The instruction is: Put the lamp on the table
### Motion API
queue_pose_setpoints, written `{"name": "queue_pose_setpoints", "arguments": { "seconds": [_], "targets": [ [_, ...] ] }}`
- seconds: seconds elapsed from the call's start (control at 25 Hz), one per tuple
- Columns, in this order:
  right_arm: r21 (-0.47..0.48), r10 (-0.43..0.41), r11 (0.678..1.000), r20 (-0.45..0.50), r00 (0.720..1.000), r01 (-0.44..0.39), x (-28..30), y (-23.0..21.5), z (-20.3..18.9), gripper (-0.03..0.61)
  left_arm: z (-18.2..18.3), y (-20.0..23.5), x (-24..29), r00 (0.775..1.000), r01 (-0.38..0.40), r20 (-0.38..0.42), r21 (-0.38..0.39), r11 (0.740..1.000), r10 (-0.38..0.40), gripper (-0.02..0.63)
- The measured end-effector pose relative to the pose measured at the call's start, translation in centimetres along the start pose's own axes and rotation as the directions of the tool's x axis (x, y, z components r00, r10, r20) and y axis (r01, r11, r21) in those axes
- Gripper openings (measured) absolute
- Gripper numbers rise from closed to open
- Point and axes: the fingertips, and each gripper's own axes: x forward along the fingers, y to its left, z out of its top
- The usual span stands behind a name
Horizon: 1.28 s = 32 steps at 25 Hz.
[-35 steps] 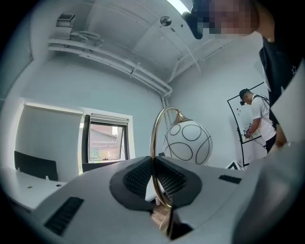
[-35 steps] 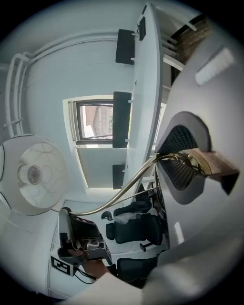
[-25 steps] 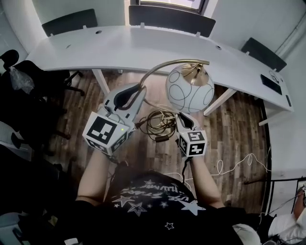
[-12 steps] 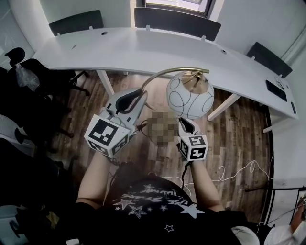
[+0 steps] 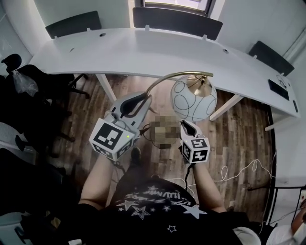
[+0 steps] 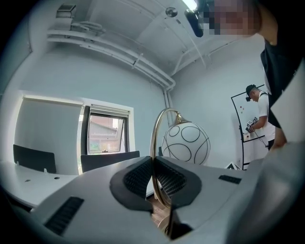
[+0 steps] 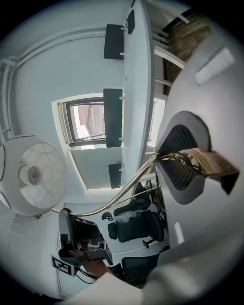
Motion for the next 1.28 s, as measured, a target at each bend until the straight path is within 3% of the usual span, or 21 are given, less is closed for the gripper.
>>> {"name": "queue_pose_setpoints", "arguments": {
  "seconds": [0.8, 1.28],
  "targets": [
    [0.0, -0.091, 0.996, 0.015, 0.996, 0.091, 14.1, -1.2, 8.5, 0.044, 0.4, 15.5, 7.0, 0.994, 0.101, 0.044, 0.009, 0.995, -0.101, 0.035],
    [0.003, -0.12, 0.993, -0.013, 0.993, 0.12, 20.6, 0.7, 10.7, 0.045, -1.1, 23.3, 7.7, 0.991, 0.121, 0.051, -0.002, 0.993, -0.121, 0.035]
  ]
}}
